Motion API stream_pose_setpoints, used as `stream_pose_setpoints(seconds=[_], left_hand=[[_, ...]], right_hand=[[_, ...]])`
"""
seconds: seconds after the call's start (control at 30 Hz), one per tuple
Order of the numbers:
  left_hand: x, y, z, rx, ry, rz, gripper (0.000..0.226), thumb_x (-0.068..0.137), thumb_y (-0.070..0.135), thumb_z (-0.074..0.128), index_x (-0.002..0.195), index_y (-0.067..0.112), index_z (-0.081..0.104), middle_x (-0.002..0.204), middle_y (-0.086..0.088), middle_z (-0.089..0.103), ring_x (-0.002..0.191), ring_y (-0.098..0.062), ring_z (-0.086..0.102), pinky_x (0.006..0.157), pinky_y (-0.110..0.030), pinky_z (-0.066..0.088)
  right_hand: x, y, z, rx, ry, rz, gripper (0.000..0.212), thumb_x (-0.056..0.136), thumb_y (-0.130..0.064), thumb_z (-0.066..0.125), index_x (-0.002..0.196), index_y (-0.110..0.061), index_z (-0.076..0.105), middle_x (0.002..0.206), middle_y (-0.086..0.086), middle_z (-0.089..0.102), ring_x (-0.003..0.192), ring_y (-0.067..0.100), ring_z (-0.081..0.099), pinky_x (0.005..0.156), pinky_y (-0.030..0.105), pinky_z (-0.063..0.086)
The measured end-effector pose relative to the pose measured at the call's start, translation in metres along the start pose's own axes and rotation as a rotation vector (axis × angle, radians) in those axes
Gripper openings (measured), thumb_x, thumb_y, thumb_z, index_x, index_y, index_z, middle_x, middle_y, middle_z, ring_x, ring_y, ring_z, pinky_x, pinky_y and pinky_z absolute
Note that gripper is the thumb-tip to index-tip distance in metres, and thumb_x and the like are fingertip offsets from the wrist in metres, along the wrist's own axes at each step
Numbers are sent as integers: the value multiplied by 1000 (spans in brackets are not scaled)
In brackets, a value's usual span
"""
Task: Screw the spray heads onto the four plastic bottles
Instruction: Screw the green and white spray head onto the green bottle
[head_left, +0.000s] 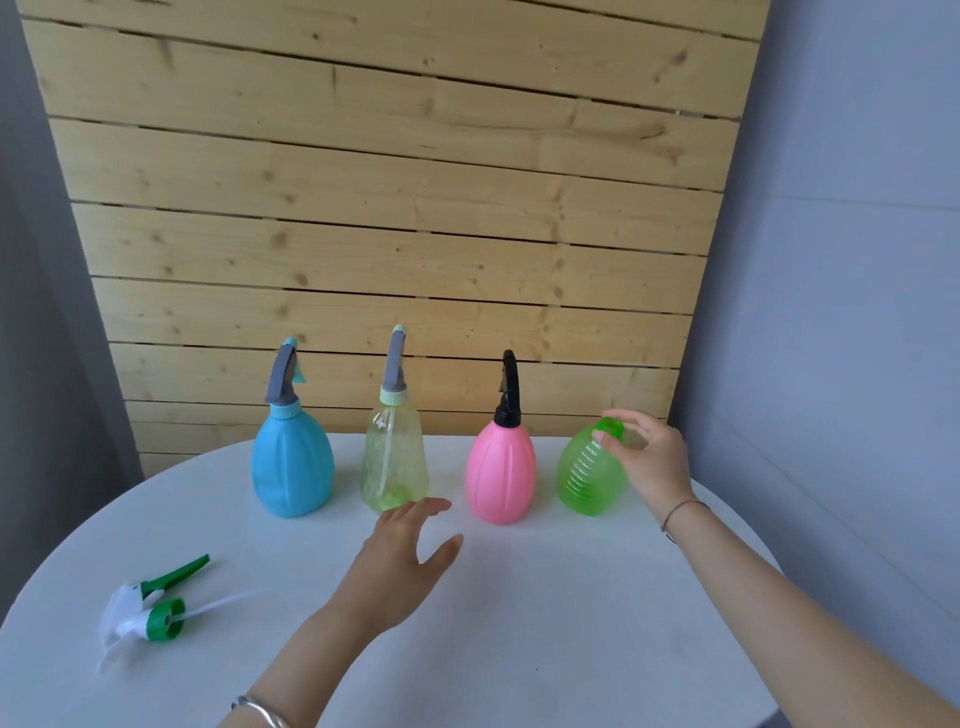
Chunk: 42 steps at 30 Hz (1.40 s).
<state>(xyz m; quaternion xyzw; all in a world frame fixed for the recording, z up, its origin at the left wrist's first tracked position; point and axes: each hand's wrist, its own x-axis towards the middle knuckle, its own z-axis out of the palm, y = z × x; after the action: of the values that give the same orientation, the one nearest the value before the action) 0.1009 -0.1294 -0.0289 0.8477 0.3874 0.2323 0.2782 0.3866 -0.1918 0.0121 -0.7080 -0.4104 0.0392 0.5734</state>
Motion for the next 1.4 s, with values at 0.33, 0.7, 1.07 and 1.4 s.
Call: stream_pose_setpoints(seconds=[0.33,0.7,1.07,1.4], left_hand=[[-26,19,-18,-415,-96,-34,64,69,68,56,125,40,48,126,21,52,118,-2,50,94,-21,39],[-65,-18,-111,-435,-111,-55,70,61,44,85,120,37,49,108,12,67,96,3,63,74,-12,51],[-134,-132,-218,-399,147,-369,88,40,46,86,119,31,49,109,6,66,100,-11,65,82,-31,54],[-142,-160,-223,-434,166,-428,73,61,29,89,121,28,48,108,7,66,96,-7,64,68,-21,51]], right_hand=[[-57,-69,-4,292,-39,47,23,67,-23,83,82,-17,66,82,-1,69,73,5,62,70,18,49],[-124,-159,109,568,-351,139,23,71,-21,80,85,-14,64,82,0,66,74,8,61,68,14,50],[-166,-179,208,379,-761,145,21,81,-24,71,101,-16,70,101,-2,71,91,2,65,75,4,45],[-191,-153,264,-28,-937,64,37,71,-31,80,102,-13,72,98,-3,69,89,10,61,84,22,47]])
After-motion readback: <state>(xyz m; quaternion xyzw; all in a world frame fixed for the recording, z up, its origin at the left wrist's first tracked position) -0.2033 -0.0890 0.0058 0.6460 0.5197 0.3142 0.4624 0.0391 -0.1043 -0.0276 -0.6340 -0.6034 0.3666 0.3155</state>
